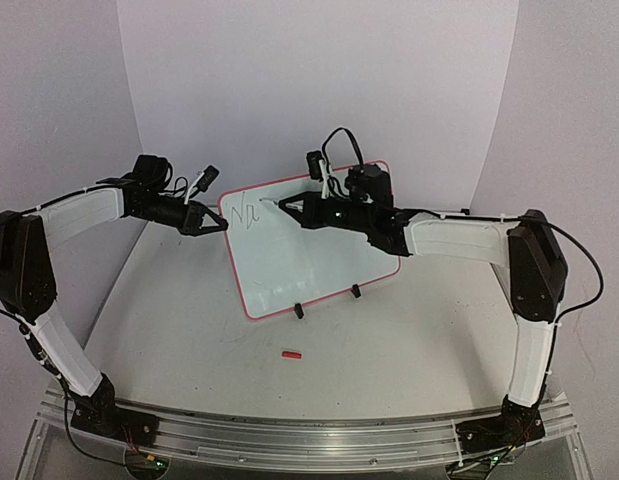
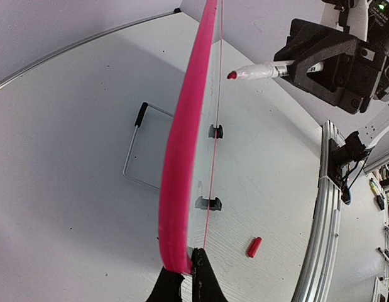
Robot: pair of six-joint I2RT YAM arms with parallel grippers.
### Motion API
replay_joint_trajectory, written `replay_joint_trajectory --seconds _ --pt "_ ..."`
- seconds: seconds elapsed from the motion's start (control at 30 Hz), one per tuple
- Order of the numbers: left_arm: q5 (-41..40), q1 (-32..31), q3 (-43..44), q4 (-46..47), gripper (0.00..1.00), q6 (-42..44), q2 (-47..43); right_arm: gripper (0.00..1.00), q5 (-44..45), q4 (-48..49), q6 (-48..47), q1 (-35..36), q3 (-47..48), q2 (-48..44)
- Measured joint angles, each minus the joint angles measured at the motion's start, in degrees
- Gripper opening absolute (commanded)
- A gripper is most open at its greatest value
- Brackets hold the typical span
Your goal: Write a sentence on the whiteboard
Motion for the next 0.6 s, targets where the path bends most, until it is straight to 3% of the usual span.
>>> replay_joint_trajectory --seconds 0.6 --pt "-0.1 -0.1 0.0 0.0 0.00 0.0 0.0 0.00 -0.8 -0.1 0.4 0.1 2.1 2.6"
